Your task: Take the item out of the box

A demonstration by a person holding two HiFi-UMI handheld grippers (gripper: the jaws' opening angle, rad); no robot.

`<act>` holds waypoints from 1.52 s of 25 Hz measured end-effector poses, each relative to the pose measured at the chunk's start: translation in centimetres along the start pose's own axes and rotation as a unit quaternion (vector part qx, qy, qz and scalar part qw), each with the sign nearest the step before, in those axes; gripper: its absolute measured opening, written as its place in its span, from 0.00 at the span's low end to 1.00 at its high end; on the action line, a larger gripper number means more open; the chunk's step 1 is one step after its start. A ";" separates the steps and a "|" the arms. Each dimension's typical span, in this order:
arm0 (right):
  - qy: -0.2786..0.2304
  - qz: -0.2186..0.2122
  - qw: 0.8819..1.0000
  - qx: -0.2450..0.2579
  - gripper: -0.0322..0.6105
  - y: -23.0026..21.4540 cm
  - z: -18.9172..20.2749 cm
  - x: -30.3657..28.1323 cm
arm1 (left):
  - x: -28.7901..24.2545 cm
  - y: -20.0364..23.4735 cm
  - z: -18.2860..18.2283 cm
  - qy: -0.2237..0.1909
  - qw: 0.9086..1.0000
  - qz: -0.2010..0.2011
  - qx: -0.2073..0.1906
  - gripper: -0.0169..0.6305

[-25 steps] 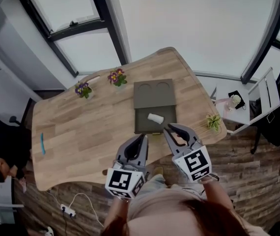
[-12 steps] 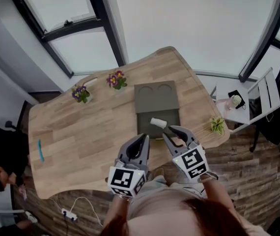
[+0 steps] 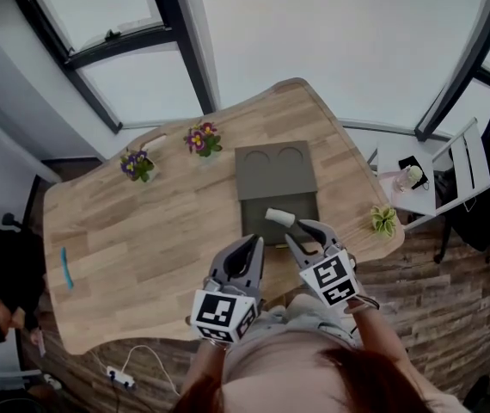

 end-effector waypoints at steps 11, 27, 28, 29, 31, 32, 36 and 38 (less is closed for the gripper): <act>0.048 -0.012 0.999 0.017 0.23 -0.6 2.7 -3.7 | -1.5 1.1 0.4 0.008 1.000 -0.004 0.014 0.03; 0.126 -0.062 0.989 0.051 0.26 -2.1 6.5 -8.1 | -4.3 3.2 0.2 0.016 0.999 -0.039 0.033 0.03; 0.133 -0.066 0.987 0.055 0.26 -2.2 6.7 -8.3 | -4.5 3.3 0.1 0.016 0.998 -0.042 0.035 0.03; 0.140 -0.070 0.986 0.058 0.26 -2.3 6.9 -8.5 | -4.7 3.4 0.1 0.016 0.998 -0.044 0.037 0.03; 0.150 -0.079 0.983 0.063 0.27 -2.4 7.2 -9.0 | -5.0 3.6 0.1 0.015 0.998 -0.049 0.042 0.03; 0.157 -0.084 0.982 0.065 0.27 -2.4 7.5 -9.2 | -5.2 3.7 0.1 0.015 0.998 -0.051 0.044 0.03; 0.185 -0.107 0.974 0.078 0.27 -2.4 8.2 -10.1 | -5.9 4.2 0.1 0.016 0.997 -0.060 0.050 0.03; 0.197 -0.117 0.970 0.084 0.27 -2.4 8.5 -10.5 | -6.1 4.5 0.1 0.017 0.996 -0.066 0.051 0.03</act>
Point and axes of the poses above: the fingertips, and each gripper's own axes: x backward along the fingers, y to its left, z out of its underside, the point moved 2 cm from there along x, backward along the fingers, and after that the axes turned 5 degrees about y, right-handed, at the moved point
